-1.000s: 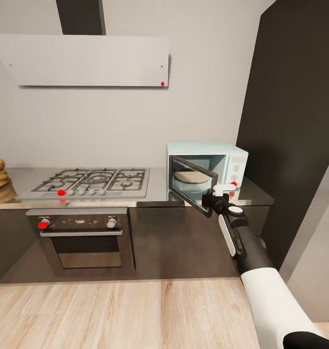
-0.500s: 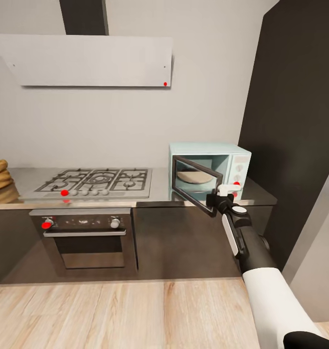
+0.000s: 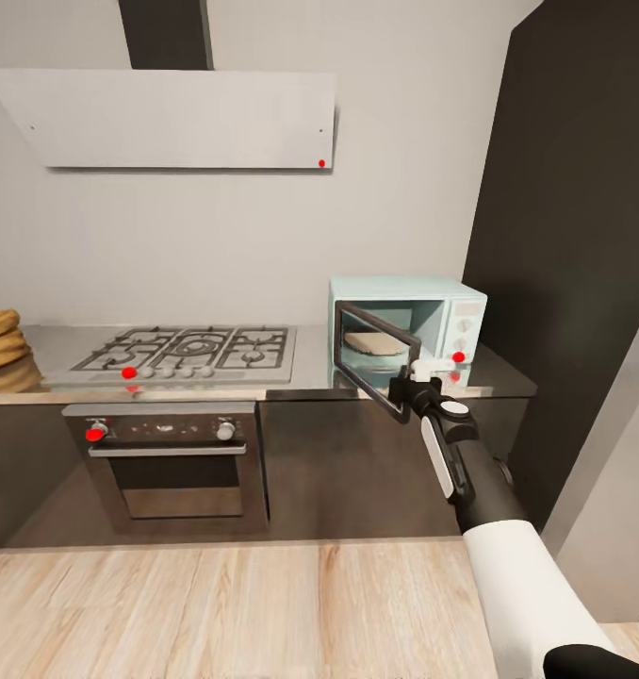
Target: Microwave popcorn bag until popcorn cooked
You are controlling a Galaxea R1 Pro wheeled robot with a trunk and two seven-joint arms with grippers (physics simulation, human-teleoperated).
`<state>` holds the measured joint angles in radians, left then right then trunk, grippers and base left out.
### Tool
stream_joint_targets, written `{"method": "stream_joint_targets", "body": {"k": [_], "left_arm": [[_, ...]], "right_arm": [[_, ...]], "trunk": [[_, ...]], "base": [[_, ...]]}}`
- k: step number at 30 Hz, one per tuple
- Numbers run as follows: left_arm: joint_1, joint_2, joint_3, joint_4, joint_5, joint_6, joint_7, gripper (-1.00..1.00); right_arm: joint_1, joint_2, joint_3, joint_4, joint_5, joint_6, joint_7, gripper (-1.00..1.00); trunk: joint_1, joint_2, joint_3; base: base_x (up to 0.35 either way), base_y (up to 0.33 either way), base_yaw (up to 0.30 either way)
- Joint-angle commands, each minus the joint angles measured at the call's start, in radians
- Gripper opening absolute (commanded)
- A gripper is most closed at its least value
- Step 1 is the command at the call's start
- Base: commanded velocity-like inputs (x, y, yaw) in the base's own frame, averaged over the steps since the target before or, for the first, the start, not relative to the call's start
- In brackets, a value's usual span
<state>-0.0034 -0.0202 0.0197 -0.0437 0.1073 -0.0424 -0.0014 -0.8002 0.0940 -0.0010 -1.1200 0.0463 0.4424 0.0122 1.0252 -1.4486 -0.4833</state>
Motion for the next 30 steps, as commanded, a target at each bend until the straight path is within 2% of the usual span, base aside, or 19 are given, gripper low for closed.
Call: {"method": "stream_joint_targets", "body": {"k": [1,4,5,6,7,9,13,24,25,30], "left_arm": [[0.000,0.000,0.002,-0.001,0.009,-0.002,0.000,1.00],[0.000,0.000,0.002,-0.001,0.009,-0.002,0.000,1.00],[-0.001,0.000,0.002,-0.001,0.009,-0.003,0.000,1.00],[-0.001,0.000,0.002,-0.001,0.009,-0.003,0.000,1.00],[-0.001,0.000,0.002,-0.001,0.009,-0.002,0.000,1.00],[-0.001,0.000,0.002,-0.001,0.009,-0.002,0.000,1.00],[-0.001,0.000,0.002,-0.001,0.009,-0.002,0.000,1.00],[-0.001,0.000,0.002,-0.001,0.009,-0.002,0.000,1.00],[-0.001,0.000,0.002,-0.001,0.009,-0.003,0.000,1.00],[-0.001,0.000,0.002,-0.001,0.009,-0.002,0.000,1.00]], "right_arm": [[0.001,-0.023,-0.016,-0.006,0.030,0.007,-0.044,-1.00],[0.001,-0.023,-0.016,-0.006,0.030,0.008,-0.044,-1.00],[0.001,0.002,-0.005,0.005,0.010,0.005,-0.005,-1.00],[0.001,0.004,-0.017,0.005,0.015,0.005,0.034,-1.00],[0.001,0.004,-0.021,0.005,0.017,0.005,0.073,-1.00],[0.001,0.001,-0.054,0.005,0.016,0.005,0.152,-1.00],[0.001,-0.008,-0.060,0.003,0.021,0.004,0.292,-1.00],[0.001,-0.008,-0.076,0.006,0.020,0.006,0.297,-1.00],[0.001,-0.008,-0.016,-0.004,0.020,0.006,0.001,-1.00],[0.001,-0.008,-0.016,-0.004,0.020,0.007,0.002,-1.00]], "trunk": [[0.000,-0.001,-0.001],[0.000,-0.001,-0.001],[0.000,-0.002,-0.001],[0.000,-0.002,-0.001],[0.000,-0.002,-0.001],[0.000,-0.002,-0.001],[0.000,-0.002,-0.001],[0.000,-0.002,-0.001],[0.000,-0.002,-0.001],[0.000,-0.002,-0.001]], "base": [[-0.009,0.000,0.000],[-0.003,0.000,0.000],[0.000,0.000,0.000],[0.000,0.000,0.000],[0.000,0.000,0.000],[0.000,0.000,0.000],[0.000,0.000,0.000],[0.000,0.000,0.000],[0.000,0.000,0.000],[0.000,0.000,0.000]]}}
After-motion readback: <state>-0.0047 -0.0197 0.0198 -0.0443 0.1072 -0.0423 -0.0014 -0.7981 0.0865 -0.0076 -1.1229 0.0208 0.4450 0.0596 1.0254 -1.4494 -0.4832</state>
